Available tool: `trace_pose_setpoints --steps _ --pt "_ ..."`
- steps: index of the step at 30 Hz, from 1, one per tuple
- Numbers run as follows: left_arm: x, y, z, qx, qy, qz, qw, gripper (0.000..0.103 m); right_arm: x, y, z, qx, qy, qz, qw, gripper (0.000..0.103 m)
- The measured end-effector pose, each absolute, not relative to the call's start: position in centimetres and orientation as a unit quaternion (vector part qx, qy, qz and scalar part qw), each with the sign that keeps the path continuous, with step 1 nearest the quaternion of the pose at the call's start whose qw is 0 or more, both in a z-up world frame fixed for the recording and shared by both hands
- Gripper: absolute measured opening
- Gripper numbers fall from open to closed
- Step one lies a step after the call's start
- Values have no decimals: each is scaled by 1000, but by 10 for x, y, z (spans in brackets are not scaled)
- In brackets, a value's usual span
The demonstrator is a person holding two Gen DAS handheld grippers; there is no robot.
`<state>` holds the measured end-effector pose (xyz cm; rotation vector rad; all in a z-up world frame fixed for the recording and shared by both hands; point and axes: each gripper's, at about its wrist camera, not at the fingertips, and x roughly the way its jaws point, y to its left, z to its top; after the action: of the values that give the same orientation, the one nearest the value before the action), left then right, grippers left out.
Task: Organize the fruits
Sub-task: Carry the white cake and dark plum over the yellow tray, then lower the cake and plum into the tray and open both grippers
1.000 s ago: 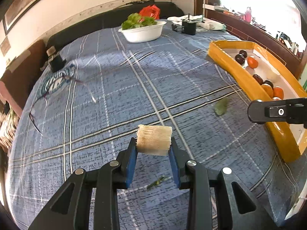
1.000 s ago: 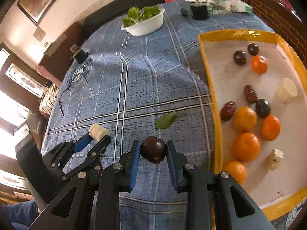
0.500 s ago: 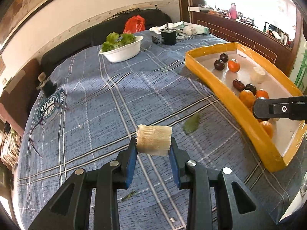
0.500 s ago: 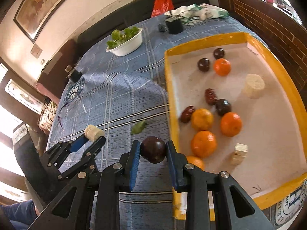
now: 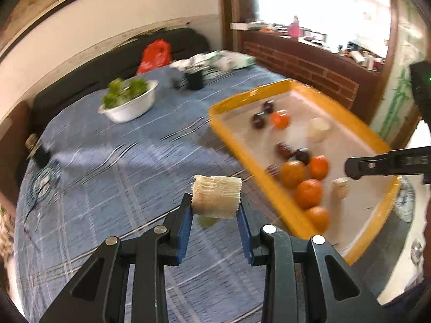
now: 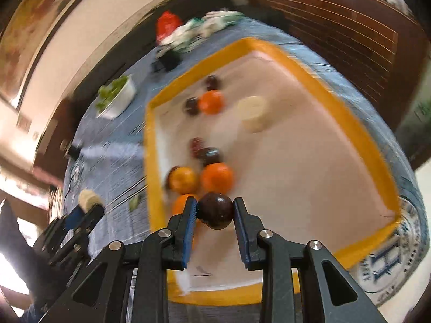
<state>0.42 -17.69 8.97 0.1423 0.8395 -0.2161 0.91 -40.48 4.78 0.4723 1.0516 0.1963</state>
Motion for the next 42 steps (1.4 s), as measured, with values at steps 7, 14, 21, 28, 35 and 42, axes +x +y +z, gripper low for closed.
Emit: trace_pose_setpoints --steps 7,14,21,28,35,42 --pt "4 -236 102 73 399 -224 886 31 7 -445 39 254 501 61 825 30" --pt "-4 -288 87 89 418 -314 848 31 8 -459 31 244 514 68 820 30" --pt "-13 -319 64 125 447 -345 815 31 14 -465 26 226 524 83 817 31" --pt "-9 -320 46 133 475 -327 806 31 23 -456 18 208 541 108 807 31" --pt "-5 -313 37 125 489 -308 807 31 31 -441 13 193 553 127 801 32" --pt "-5 -308 35 118 491 -297 810 31 34 -433 9 182 560 137 797 32"
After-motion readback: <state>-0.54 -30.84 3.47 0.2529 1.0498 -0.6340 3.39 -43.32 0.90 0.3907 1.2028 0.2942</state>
